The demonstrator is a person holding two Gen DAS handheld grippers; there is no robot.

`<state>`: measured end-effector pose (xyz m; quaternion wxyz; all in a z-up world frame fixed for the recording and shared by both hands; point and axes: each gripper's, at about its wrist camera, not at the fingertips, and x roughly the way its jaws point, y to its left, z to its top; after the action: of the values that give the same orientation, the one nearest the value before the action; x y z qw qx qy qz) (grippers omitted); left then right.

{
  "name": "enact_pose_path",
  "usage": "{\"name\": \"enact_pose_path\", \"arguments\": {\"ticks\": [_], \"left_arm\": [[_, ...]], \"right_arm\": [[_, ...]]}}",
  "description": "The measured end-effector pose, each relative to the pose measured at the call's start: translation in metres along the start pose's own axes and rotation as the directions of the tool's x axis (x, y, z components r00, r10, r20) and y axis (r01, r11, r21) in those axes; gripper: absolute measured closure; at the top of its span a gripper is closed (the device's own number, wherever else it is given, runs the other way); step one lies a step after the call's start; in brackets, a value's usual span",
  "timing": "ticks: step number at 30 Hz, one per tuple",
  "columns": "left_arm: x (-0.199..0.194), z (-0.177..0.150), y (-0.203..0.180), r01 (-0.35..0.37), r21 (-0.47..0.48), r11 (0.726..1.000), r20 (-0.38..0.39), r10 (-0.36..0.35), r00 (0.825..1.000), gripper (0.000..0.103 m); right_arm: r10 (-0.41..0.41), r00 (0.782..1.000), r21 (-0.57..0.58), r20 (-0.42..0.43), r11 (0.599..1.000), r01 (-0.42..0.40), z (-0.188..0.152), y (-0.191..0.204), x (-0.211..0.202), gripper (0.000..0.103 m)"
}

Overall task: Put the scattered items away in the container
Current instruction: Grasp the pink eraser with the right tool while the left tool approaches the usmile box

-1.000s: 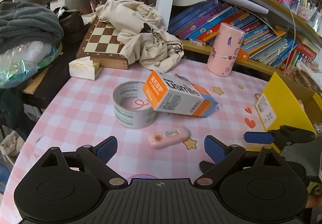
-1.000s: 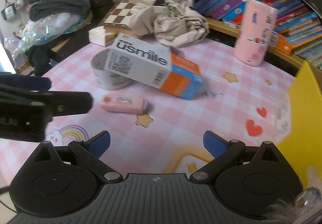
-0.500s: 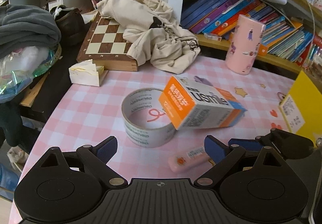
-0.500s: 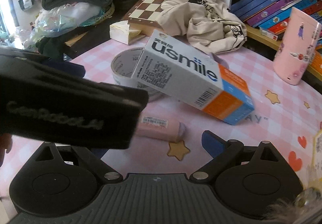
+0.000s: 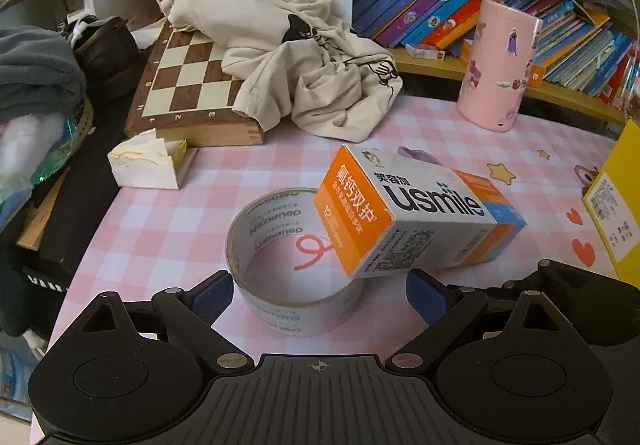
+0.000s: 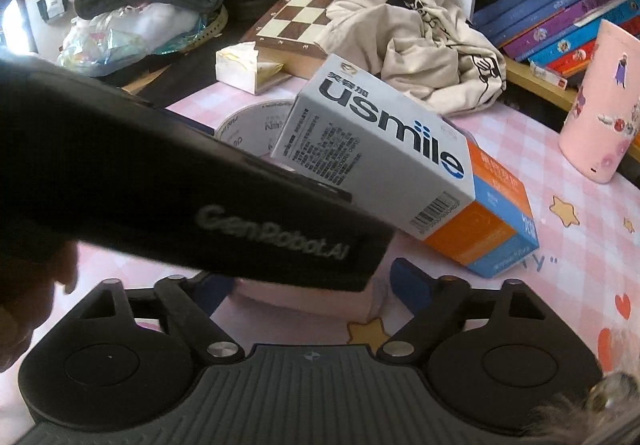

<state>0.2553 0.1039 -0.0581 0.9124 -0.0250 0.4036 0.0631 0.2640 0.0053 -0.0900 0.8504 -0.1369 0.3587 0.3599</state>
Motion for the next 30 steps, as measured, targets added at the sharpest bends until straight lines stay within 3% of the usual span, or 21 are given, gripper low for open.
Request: {"name": "enact_pose_path", "arguments": {"ticks": [16, 19, 30], "left_arm": [[0.033, 0.004, 0.004, -0.035, 0.055, 0.998, -0.001, 0.035, 0.999, 0.010], [0.030, 0.002, 0.004, -0.042, 0.057, 0.997, 0.017, 0.041, 0.999, 0.018], [-0.004, -0.024, 0.019, -0.021, -0.008, 1.000, -0.005, 0.021, 1.000, 0.018]], "right_arm": [[-0.016, 1.000, -0.001, -0.003, 1.000, 0.016, -0.009, -0.011, -0.012, 0.027], [-0.020, 1.000, 0.000, -0.009, 1.000, 0.020, -0.012, -0.012, -0.014, 0.027], [-0.035, 0.999, -0.013, -0.028, 0.999, 0.035, -0.020, -0.011, -0.030, 0.028]]}}
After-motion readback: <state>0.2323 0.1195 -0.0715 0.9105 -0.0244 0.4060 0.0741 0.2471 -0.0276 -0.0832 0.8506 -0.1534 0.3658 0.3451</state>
